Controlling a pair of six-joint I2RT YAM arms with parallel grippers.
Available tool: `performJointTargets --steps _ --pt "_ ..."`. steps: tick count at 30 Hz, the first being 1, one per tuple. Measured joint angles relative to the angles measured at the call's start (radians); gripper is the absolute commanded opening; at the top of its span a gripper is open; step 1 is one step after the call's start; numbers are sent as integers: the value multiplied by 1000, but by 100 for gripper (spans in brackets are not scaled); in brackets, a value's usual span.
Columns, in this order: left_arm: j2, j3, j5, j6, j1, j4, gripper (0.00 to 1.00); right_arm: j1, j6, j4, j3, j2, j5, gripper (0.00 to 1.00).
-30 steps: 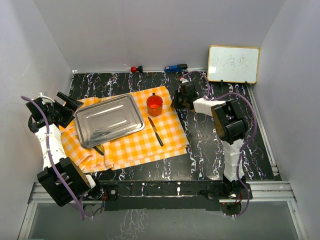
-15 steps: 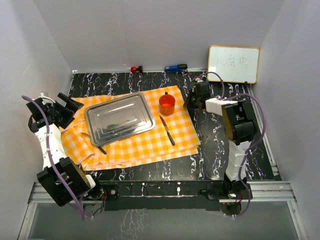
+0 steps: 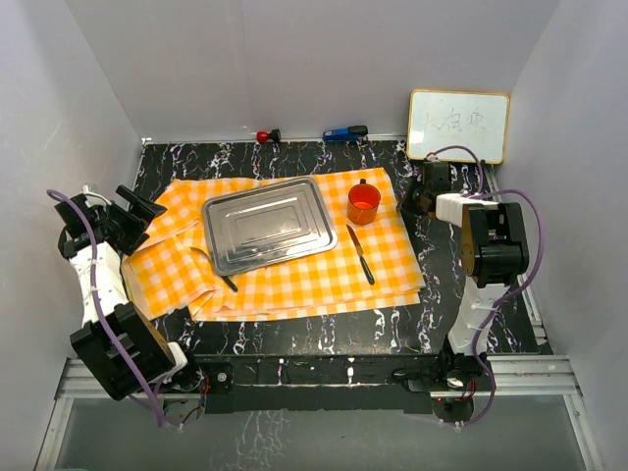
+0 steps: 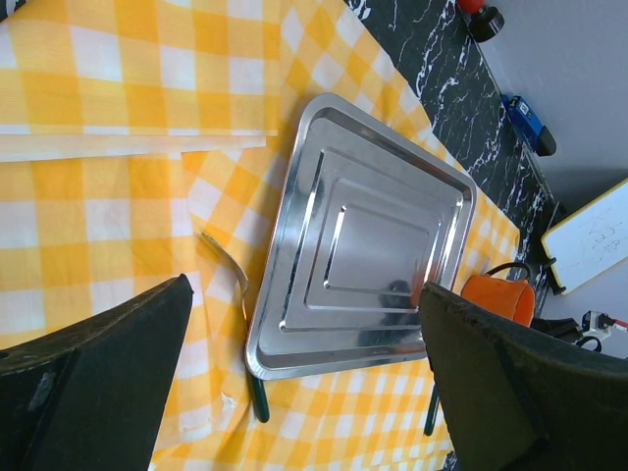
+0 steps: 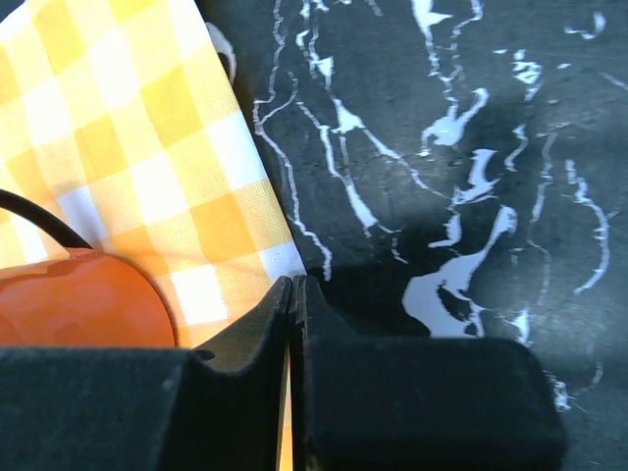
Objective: Set the dinner table for one person
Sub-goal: Adjust the napkin at the center of the board.
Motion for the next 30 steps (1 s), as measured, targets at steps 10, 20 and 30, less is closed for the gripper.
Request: performJointTargets --steps 10,20,30 --pt "0 0 13 -6 -2 8 99 -54 1 -16 -13 -14 2 0" --pt "21 -10 22 -30 -57 42 99 -175 -4 -60 -45 -56 24 0" --pt "48 -14 11 -61 -158 74 99 -45 -3 -146 -82 -139 -51 0"
